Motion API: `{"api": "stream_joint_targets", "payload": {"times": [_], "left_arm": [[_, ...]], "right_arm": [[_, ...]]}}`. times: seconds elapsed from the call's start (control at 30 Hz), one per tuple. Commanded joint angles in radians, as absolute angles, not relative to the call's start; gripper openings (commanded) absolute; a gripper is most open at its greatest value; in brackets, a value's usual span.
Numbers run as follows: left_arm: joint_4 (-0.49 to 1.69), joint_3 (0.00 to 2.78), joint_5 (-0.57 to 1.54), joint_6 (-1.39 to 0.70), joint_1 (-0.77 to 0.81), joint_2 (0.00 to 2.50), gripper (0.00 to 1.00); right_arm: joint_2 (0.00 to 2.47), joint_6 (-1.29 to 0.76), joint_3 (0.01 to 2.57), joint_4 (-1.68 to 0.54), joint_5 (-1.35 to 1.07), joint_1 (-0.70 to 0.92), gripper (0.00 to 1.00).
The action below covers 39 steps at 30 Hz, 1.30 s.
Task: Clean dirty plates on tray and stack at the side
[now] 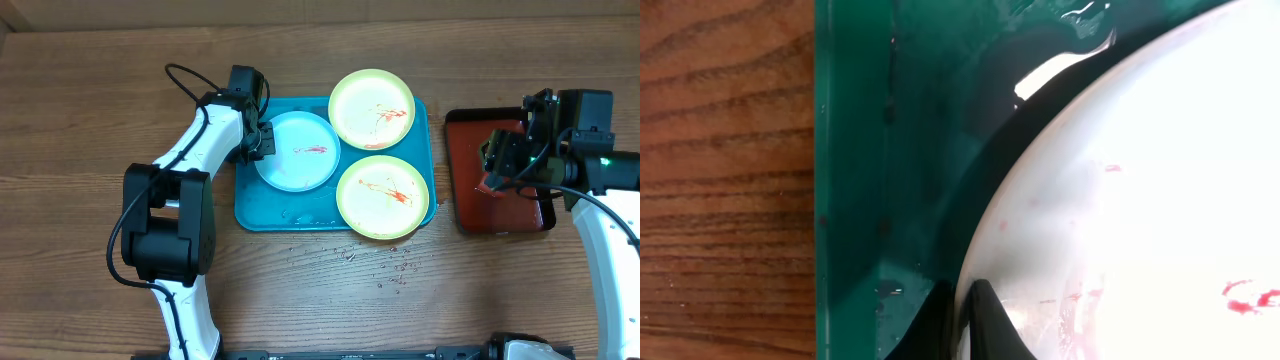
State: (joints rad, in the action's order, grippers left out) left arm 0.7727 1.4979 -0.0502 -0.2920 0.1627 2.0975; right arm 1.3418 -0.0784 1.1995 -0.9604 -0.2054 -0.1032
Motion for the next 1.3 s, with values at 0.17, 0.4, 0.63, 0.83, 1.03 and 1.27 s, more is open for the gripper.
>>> {"api": "stream_joint_targets", "payload": {"times": [0.17,0.4,0.63,0.83,1.03,1.27], "left_arm": [[0.805,1.488,-0.062,-0.291,0.164,2.12,0.04],[0.886,1.488,-0.096,-0.256,0.164,2.12,0.04],[0.889,1.488,-0.112,-0.077,0.162,2.12,0.04],[0.878,1.488,-0.111,-0.078,0.162,2.12,0.04],[0.866,1.488,-0.105,-0.083,0.162,2.12,0.04],[0.854,1.488,-0.103,-0.09,0.162,2.12,0.04]], "right_arm": [[1.338,-0.126,1.199,-0.953,-0.178,-0.097,0.52],[1.393,-0.242,1.213,-0.952,-0.15,-0.097,0.43],[1.607,-0.264,1.382,-1.027,-0.065,-0.1,0.44],[1.769,-0.35,1.47,-1.063,0.018,-0.15,0.43],[1.867,-0.356,1.449,-1.081,0.006,-0.181,0.42],[1.928,-0.279,1.407,-1.0,0.007,-0.168,0.41]]}}
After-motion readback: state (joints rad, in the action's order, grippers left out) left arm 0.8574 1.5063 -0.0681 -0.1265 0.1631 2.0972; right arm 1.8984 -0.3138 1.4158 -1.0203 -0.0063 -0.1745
